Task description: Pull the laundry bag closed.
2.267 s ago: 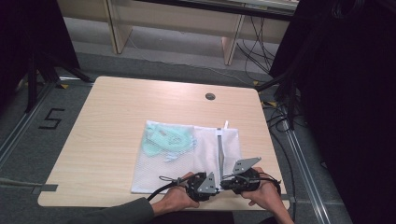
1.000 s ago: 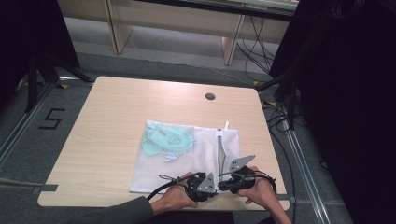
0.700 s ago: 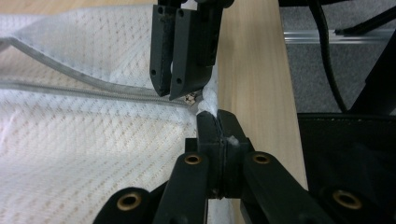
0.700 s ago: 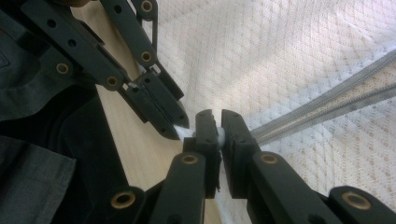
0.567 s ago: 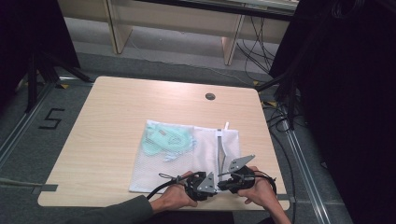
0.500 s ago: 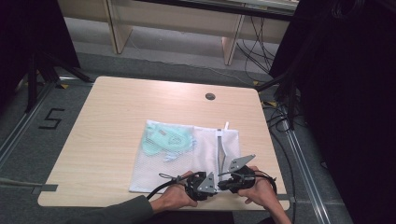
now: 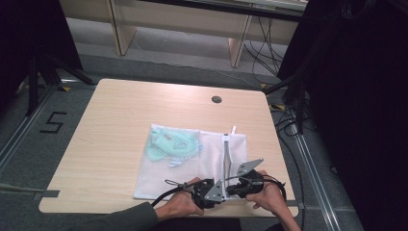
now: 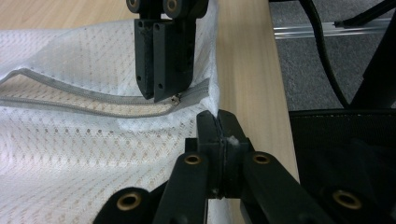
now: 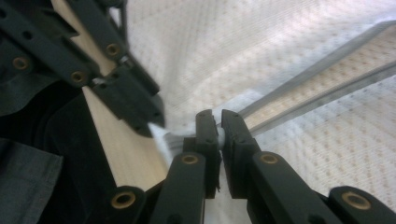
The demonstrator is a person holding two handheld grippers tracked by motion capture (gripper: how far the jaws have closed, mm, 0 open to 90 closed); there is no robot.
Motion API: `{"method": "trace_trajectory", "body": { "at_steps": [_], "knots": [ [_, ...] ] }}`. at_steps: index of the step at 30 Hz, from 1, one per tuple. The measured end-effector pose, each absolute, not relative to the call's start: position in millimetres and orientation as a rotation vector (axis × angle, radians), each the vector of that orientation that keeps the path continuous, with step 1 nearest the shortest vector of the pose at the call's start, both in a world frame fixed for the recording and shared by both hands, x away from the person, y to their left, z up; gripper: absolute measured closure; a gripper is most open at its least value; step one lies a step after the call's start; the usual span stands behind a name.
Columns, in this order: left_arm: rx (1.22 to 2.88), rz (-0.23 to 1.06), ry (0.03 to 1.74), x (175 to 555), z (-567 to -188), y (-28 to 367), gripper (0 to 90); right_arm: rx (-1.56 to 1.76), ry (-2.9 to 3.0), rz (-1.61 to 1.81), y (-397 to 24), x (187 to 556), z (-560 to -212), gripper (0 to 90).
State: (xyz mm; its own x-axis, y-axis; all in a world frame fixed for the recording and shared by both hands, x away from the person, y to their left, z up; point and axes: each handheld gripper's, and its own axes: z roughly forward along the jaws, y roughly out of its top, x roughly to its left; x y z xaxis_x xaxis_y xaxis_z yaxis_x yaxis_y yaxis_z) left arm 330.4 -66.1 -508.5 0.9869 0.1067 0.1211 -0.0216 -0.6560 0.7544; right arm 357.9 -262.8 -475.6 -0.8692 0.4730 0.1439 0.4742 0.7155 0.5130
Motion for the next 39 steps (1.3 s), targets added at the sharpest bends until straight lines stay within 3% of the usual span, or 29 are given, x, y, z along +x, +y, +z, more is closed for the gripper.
{"method": "trace_trajectory", "body": {
  "at_steps": [39],
  "knots": [
    [2.262, 0.133, 0.127, 331, -508, -64, 89.2, -0.734, -2.984, -0.883, -255, 386, -477, 86.6]
  ]
}}
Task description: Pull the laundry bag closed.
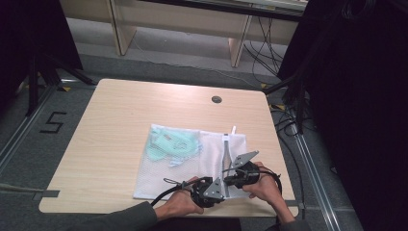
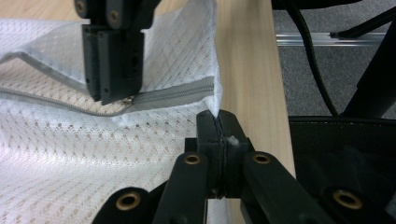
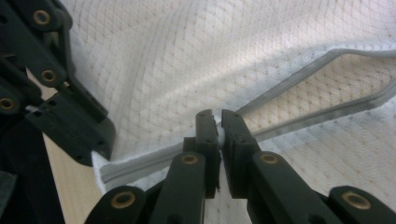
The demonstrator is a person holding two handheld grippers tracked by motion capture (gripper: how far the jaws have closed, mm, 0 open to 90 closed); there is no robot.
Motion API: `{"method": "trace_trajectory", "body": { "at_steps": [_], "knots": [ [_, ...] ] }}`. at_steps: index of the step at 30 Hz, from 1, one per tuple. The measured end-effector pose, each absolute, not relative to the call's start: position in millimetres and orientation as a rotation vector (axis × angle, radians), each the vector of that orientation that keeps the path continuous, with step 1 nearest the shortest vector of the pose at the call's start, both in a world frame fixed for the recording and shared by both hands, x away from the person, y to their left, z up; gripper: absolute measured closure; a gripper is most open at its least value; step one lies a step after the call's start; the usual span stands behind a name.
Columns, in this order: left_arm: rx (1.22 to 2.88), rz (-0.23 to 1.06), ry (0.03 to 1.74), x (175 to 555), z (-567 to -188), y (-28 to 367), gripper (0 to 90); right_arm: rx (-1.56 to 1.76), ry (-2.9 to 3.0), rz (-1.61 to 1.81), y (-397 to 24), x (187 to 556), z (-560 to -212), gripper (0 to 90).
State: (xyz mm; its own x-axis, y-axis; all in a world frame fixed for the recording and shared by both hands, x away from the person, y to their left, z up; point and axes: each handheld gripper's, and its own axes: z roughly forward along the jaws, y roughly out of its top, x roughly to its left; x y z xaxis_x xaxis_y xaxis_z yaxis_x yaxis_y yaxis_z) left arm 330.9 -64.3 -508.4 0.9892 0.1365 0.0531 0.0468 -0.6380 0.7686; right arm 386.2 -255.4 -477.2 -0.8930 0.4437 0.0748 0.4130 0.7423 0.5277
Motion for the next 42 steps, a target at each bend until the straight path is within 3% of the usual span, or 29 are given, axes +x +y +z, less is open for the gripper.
{"method": "trace_trajectory", "body": {
  "at_steps": [40, 42],
  "knots": [
    [2.247, 0.158, 0.177, 327, -506, -60, 89.2, 0.691, 2.789, 0.861, -254, 424, -475, 86.6],
    [2.248, 0.147, 0.112, 331, -506, -61, 89.2, 0.715, 2.788, 0.849, -253, 425, -475, 86.6]
  ]
}}
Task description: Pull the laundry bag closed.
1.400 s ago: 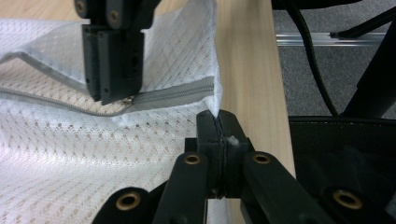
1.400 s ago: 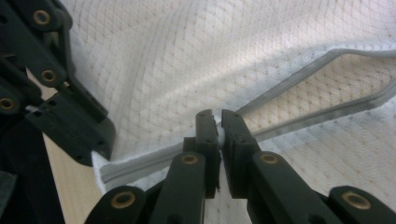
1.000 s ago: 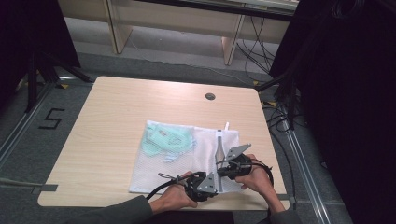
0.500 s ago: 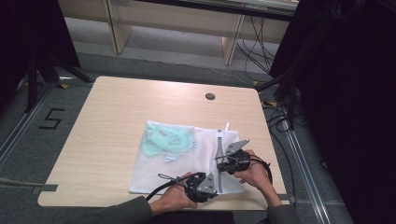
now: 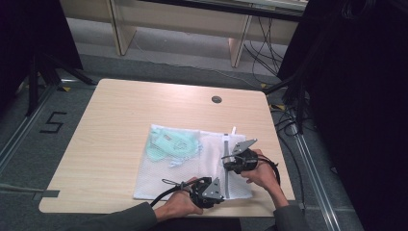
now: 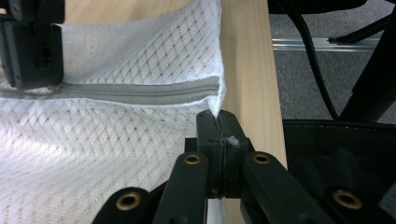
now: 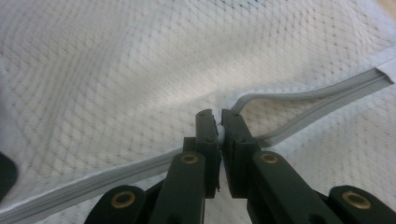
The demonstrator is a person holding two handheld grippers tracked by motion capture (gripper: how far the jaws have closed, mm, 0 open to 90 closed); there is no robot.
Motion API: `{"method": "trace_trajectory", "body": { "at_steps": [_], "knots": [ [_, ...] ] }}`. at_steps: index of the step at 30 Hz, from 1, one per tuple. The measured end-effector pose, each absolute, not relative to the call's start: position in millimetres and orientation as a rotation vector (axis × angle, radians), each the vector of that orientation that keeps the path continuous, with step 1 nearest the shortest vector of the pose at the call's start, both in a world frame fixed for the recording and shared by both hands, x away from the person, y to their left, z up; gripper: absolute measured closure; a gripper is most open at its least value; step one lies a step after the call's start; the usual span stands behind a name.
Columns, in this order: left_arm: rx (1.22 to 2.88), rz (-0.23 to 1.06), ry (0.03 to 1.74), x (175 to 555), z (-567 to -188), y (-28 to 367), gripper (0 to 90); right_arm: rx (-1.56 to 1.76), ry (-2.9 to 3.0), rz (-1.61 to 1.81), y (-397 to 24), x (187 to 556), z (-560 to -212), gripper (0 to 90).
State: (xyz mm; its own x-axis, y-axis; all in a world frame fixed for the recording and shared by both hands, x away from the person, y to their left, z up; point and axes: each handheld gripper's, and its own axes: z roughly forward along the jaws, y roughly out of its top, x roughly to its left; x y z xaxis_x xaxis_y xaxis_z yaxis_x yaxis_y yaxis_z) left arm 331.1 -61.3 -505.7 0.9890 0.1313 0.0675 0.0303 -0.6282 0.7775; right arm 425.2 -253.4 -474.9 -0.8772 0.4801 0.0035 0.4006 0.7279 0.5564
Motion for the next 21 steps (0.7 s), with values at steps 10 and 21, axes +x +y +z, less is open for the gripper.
{"method": "trace_trajectory", "body": {
  "at_steps": [10, 21],
  "knots": [
    [2.247, 0.133, 0.121, 330, -506, -61, 89.2, 0.712, 2.776, 0.854, -256, 436, -474, 86.6],
    [2.247, 0.099, 0.135, 328, -506, -61, 89.3, 0.744, 2.741, 0.827, -258, 446, -474, 86.6]
  ]
}}
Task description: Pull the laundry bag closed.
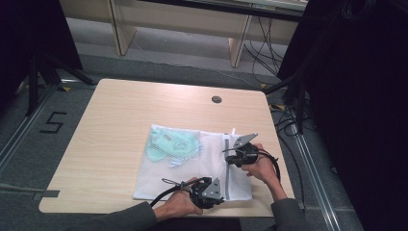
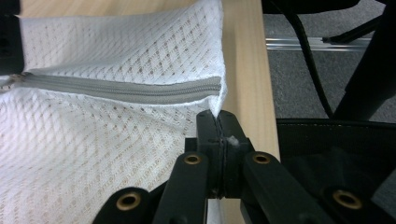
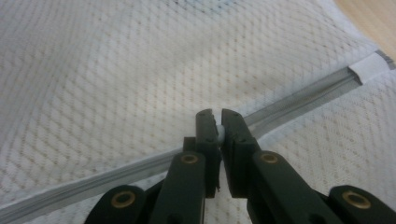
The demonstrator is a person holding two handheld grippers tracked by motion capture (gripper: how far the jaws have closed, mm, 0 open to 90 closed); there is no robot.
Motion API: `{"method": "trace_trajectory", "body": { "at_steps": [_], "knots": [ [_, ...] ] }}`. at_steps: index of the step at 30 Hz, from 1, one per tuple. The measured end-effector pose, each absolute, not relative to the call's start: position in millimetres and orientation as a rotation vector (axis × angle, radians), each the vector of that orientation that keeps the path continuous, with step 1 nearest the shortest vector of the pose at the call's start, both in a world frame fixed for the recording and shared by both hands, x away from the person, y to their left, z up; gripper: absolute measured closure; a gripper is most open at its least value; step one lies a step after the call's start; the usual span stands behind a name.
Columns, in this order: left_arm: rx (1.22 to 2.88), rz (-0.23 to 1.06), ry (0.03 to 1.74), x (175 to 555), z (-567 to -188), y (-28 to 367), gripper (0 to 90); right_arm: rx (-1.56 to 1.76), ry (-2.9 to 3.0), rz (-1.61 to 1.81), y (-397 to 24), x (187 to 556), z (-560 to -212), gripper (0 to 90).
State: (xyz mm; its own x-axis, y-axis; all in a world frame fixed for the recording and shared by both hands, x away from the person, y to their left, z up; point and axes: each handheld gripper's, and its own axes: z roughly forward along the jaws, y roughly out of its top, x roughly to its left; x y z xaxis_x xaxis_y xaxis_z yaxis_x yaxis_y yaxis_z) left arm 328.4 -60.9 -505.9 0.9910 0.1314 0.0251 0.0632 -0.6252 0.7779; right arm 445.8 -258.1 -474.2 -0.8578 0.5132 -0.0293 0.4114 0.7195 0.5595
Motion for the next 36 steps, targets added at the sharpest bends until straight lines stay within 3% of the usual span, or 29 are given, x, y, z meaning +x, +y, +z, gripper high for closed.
{"method": "trace_trajectory", "body": {
  "at_steps": [36],
  "knots": [
    [2.244, 0.09, 0.137, 324, -508, -64, 89.2, 0.765, 2.693, 0.802, -258, 473, -475, 86.6]
  ]
}}
